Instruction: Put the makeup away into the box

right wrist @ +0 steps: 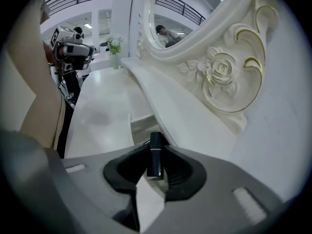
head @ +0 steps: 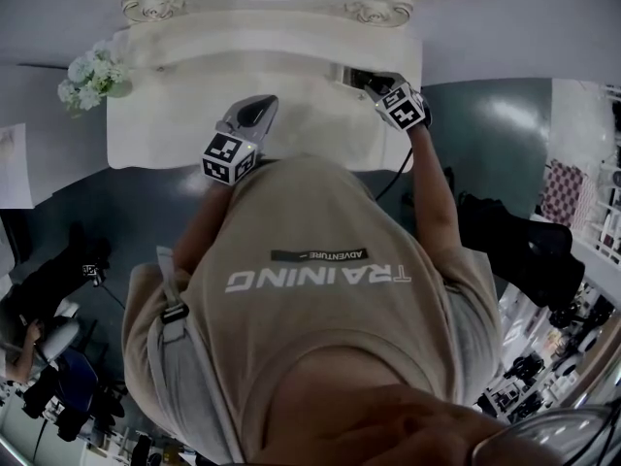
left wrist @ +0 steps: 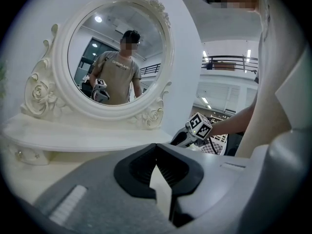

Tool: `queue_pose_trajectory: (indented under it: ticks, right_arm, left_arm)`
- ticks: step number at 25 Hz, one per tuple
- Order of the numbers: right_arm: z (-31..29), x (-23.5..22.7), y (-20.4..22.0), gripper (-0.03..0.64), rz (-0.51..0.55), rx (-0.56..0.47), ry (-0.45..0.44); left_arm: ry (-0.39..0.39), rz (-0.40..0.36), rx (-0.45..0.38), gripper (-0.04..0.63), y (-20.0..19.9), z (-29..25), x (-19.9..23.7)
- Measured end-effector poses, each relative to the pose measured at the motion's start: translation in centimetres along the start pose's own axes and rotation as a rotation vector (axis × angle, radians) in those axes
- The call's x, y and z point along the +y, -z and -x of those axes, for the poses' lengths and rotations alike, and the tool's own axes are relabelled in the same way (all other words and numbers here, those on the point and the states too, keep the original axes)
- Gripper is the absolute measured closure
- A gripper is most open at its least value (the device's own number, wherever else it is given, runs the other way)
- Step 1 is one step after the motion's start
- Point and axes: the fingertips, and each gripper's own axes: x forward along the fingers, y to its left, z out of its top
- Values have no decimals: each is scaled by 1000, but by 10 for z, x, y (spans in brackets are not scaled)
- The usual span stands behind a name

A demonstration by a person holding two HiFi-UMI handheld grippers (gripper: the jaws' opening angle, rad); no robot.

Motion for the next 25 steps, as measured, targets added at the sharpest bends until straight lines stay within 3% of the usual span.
queue_pose_trajectory:
  ticks: [3, 8, 13, 18, 25]
  right_arm:
    - [-3, -5, -2, 512, -103, 24, -4]
    - [-12, -12, 4, 512, -362, 60, -20]
    - [-16, -14, 3, 512, -521, 39, -36]
    - [-16, -14, 4, 508, -546, 35, -27]
    - [-12, -16, 8, 451, -561, -36, 0]
  left_arm:
    - [-6, 6, -2, 588, 0, -2, 2]
    - [-2, 9, -1, 588, 0, -5, 2]
    - [2, 8, 5, 588, 0, -8, 7]
    - [15, 9, 5, 589, -1, -14, 6]
    - [27, 8, 6, 588, -3, -20, 5]
